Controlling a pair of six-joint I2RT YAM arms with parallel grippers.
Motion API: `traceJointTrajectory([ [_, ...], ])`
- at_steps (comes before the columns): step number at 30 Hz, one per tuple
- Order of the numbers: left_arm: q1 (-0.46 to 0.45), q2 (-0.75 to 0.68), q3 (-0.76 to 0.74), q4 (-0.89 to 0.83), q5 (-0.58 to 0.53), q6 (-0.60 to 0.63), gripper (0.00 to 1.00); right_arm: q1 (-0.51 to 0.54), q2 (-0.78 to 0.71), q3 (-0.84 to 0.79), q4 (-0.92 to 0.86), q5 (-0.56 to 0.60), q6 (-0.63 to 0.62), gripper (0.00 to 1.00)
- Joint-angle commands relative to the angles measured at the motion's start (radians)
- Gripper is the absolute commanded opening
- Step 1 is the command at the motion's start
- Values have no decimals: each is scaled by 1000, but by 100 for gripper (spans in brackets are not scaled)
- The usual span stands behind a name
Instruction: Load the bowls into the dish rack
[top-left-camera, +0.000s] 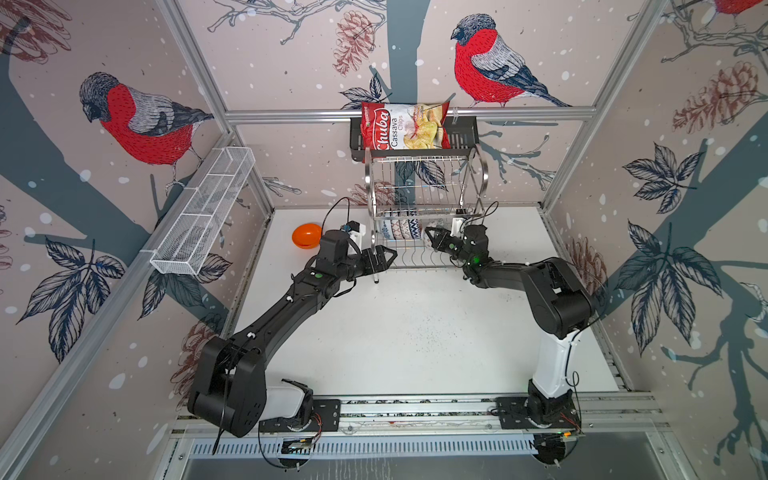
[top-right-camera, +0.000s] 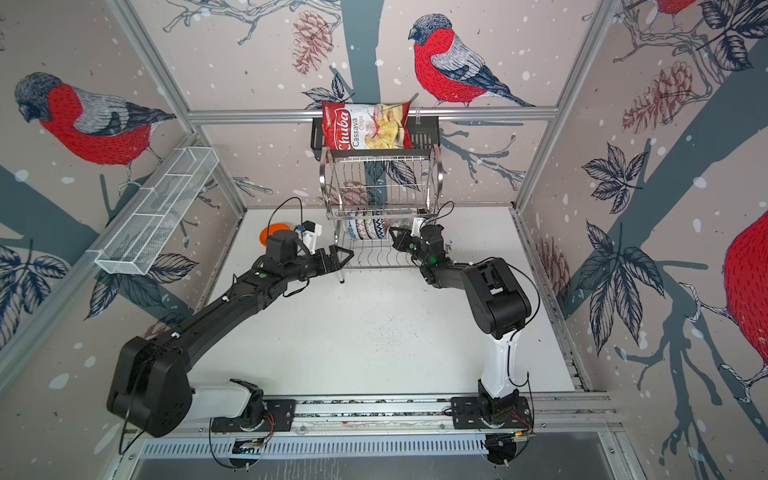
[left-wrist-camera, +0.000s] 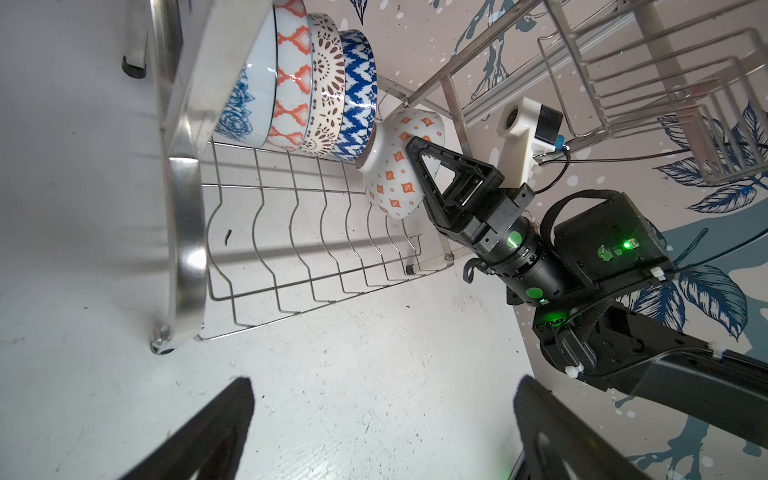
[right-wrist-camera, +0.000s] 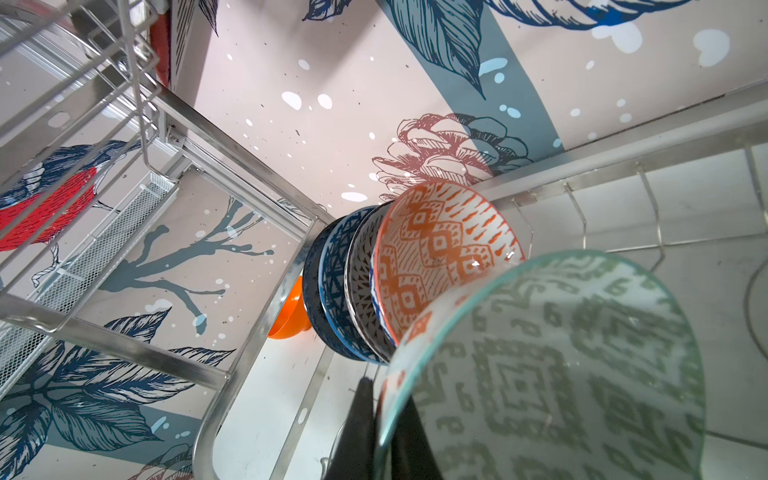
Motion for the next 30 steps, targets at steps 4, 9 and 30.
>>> traceJointTrajectory([
  [4,5,1,3,38,6,7,98,-1,17,-5,170,-8,-1,8],
  [9,6,3,3,40,9,5,98,-1,37,6,208,-36,-7,9],
  [30,7,2,1,41,10,5,98,-26,93,104,167,-65,-29,11],
])
